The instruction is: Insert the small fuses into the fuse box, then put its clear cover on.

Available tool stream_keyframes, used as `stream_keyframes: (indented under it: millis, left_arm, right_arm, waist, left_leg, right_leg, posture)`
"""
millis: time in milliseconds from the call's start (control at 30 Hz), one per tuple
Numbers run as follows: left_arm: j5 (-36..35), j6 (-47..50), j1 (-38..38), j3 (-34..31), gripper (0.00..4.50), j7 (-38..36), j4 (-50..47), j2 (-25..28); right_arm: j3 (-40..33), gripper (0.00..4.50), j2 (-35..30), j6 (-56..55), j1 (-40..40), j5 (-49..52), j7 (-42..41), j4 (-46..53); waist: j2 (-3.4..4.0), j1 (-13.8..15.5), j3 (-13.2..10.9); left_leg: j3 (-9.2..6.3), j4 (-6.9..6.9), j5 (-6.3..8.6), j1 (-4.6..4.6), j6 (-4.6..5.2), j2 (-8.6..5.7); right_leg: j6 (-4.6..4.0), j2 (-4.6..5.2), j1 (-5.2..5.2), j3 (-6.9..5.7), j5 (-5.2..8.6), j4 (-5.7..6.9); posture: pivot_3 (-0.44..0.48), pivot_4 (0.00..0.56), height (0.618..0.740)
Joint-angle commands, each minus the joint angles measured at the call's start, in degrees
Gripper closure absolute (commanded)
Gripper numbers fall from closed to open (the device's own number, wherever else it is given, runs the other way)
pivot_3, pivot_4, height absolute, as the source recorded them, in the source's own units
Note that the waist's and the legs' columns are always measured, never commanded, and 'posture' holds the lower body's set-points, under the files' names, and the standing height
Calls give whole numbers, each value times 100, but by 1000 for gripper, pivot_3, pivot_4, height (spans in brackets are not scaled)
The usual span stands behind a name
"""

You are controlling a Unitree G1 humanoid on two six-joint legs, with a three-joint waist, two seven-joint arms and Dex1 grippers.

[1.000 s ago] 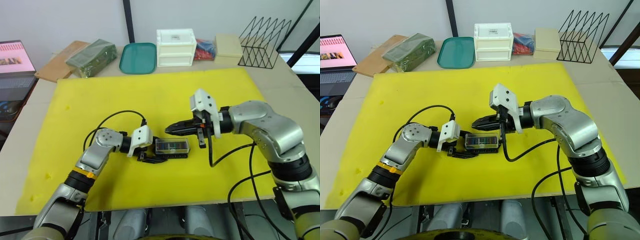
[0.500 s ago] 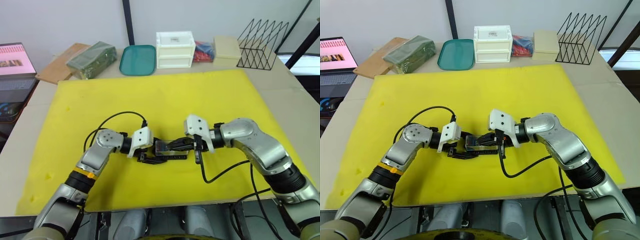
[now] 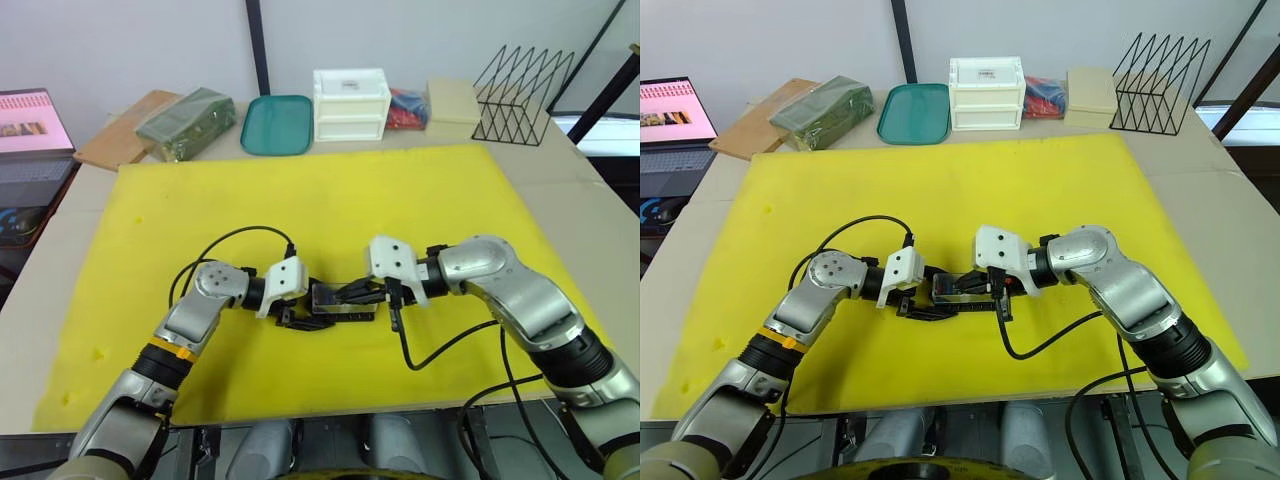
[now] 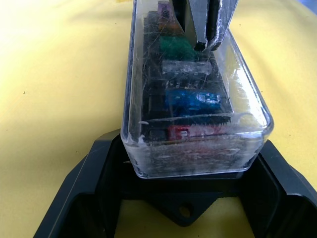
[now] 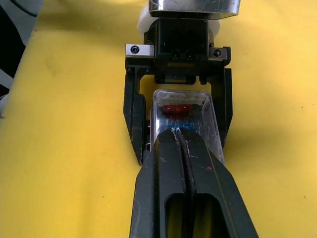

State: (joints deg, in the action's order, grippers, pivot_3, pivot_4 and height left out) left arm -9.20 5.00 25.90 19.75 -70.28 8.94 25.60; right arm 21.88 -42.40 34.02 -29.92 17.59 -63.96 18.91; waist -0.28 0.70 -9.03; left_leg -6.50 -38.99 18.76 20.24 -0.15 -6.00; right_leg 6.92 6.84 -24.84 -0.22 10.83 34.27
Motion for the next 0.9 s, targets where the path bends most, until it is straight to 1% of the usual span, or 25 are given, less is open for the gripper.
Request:
stream_keyframes:
  millis: [33,200,267,367,500,567,700,900]
  left_arm:
    - [-40,45,19,-56,1746,20,-76,-5]
    - [-2,106,16,-54,1746,61,-87,-2]
    - [18,134,24,-65,1746,72,-78,0]
    - [24,161,26,-69,1746,65,-72,11]
    - [19,195,17,-68,1746,55,-86,25]
    - [15,181,-3,-68,1746,39,-102,44]
    - [17,89,-58,-45,1746,-50,-175,129]
    - [11,13,-83,-65,1746,-63,-233,221]
  right_arm:
    - [936,4487,-99,359,427,-593,-65,-448]
    - [1131,4487,-20,316,483,-802,-98,-673]
    - [1262,4487,-44,287,518,-954,-114,-744]
    - [1397,4487,-65,168,571,-1150,-134,-917]
    - [1471,4487,-72,29,637,-1316,-152,-1020]
    - [1227,4487,51,82,585,-1093,-140,-949]
    - [479,4487,388,163,380,-510,-22,-771]
    - [-395,4487,397,664,30,263,-79,-304]
  waist:
    - [1,-2,25]
    - [-5,-6,99]
    - [-12,-6,108]
    - [-12,-9,148]
    - [-21,-13,181]
    - [-20,-15,195]
    - [-19,-36,194]
    - [-5,-19,145]
  left_leg:
    - [0,1,1,-1,1,0]
    - [-2,8,6,-21,10,2]
    - [-2,16,29,-46,49,2]
    - [-2,28,40,-81,48,3]
    - [-4,32,42,-88,46,6]
    - [-4,34,43,-90,44,6]
    - [-5,38,43,-90,44,8]
    - [-4,39,43,-73,43,8]
  right_leg:
    - [0,0,1,0,0,-1]
    - [1,-2,21,-1,1,-10]
    - [5,-2,42,-1,5,-13]
    - [14,-3,72,0,14,-15]
    - [15,-6,77,0,19,-15]
    - [15,-6,77,1,19,-17]
    - [13,-9,74,2,20,-16]
    - [12,-8,52,5,20,-16]
  posture:
    - [0,150,740]
    - [0,150,740]
    - [0,150,740]
    - [0,150,740]
    - [0,150,740]
    - [0,150,740]
    - [0,150,740]
    - [0,150,740]
